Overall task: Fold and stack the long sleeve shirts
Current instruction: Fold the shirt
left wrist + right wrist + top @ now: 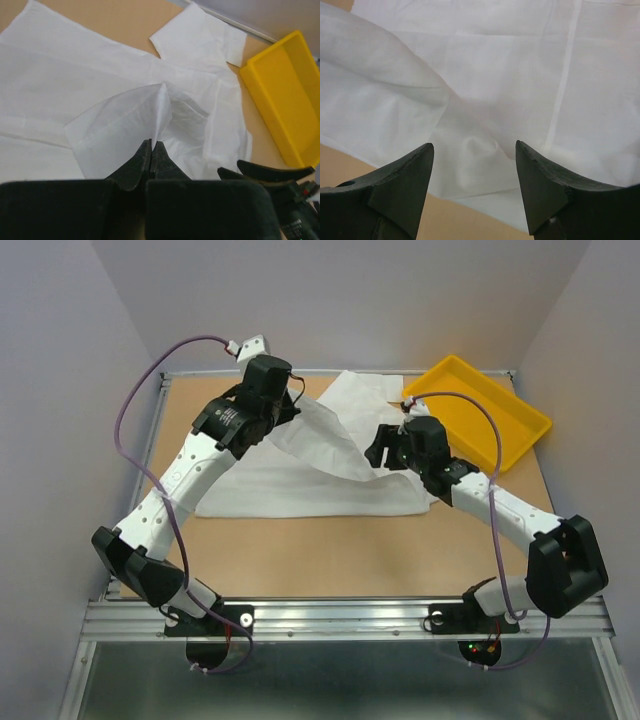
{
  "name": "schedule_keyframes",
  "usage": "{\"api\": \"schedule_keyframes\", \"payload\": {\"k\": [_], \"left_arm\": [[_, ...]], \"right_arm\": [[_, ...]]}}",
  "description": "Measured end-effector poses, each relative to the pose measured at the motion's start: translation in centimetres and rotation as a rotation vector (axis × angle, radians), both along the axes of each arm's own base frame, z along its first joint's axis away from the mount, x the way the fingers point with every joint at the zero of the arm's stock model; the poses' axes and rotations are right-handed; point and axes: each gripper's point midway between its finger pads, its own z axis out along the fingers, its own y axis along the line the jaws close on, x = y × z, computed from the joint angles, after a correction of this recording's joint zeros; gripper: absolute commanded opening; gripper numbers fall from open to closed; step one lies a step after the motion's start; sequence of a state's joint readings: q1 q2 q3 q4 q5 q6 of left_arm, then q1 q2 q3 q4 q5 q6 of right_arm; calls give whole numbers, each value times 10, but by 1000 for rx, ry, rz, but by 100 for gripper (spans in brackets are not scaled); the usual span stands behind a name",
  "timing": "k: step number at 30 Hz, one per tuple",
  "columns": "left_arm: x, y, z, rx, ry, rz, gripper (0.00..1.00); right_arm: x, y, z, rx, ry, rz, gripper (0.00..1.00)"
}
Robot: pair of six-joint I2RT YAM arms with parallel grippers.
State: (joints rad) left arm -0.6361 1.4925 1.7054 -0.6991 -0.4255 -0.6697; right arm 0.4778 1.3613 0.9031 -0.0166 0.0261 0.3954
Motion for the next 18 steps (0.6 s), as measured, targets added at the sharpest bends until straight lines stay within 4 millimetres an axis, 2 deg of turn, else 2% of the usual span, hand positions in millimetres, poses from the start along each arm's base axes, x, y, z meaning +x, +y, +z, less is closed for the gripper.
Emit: {"api": "schedule_keyframes", "payload": {"k": [2, 6, 11, 15, 18], "left_arm": [[1, -3, 10, -44, -14, -51, 0], [6, -10, 10, -51, -17, -136, 0], [14, -19, 0, -59, 14, -196, 0], [14, -32, 0, -110, 24, -248, 0], [12, -41, 4, -152, 23, -283, 0]], "right_arm": [[8, 4, 3, -12, -10, 8, 69], [14, 7, -2, -44, -12, 34, 66], [10, 14, -4, -49, -9, 95, 65], [5, 18, -7, -52, -9, 142, 65], [-1, 16, -20, -68, 12, 159, 65]]}}
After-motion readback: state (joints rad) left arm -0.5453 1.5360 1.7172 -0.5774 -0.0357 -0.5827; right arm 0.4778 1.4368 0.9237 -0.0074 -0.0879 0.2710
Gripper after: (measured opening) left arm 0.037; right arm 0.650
